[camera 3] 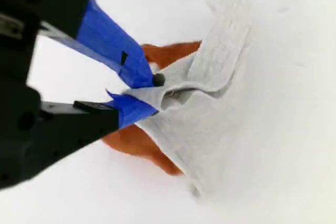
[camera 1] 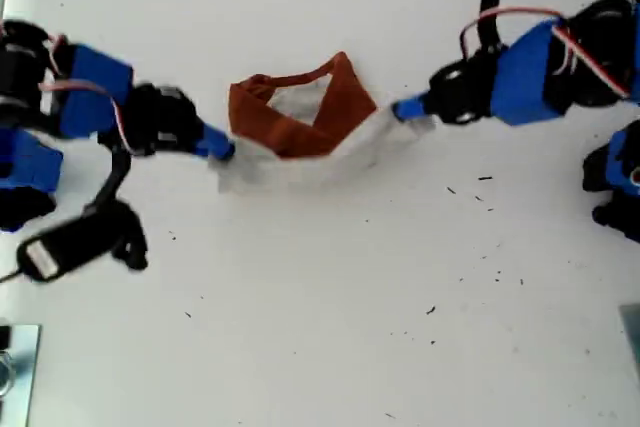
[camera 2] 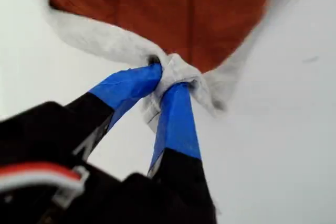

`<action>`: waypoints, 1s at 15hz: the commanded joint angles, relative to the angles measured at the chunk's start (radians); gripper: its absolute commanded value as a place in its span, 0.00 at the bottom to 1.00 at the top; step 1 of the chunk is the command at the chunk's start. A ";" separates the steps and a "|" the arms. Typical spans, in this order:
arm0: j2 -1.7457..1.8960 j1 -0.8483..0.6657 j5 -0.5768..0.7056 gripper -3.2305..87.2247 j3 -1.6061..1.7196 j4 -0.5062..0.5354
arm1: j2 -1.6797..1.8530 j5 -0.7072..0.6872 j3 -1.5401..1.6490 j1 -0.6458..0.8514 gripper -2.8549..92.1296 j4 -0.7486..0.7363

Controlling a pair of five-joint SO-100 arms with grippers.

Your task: Fold t shirt

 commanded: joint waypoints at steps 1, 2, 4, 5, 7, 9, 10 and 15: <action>0.135 -0.419 0.115 0.28 0.114 -0.003 | -0.072 -0.032 -0.074 0.308 0.33 -0.192; 0.163 -0.537 0.097 0.40 0.189 0.005 | -0.091 0.000 -0.044 0.422 0.33 -0.244; 0.242 -0.584 0.110 0.42 0.342 -0.061 | -0.003 0.040 0.084 0.592 0.33 -0.275; 0.276 -0.563 0.086 0.36 0.400 -0.072 | 0.009 0.005 0.086 0.624 0.33 -0.190; 0.442 -0.453 -0.006 0.32 0.552 -0.097 | 0.120 -0.008 0.219 0.598 0.33 -0.097; 0.690 -0.281 -0.092 0.23 0.730 -0.104 | 0.350 0.040 0.439 0.506 0.33 0.003; 0.824 -0.176 -0.153 0.17 0.818 -0.100 | 0.526 0.092 0.566 0.430 0.33 0.044; 1.381 0.183 -0.376 0.03 1.184 -0.006 | 1.244 0.477 1.088 0.012 0.07 0.365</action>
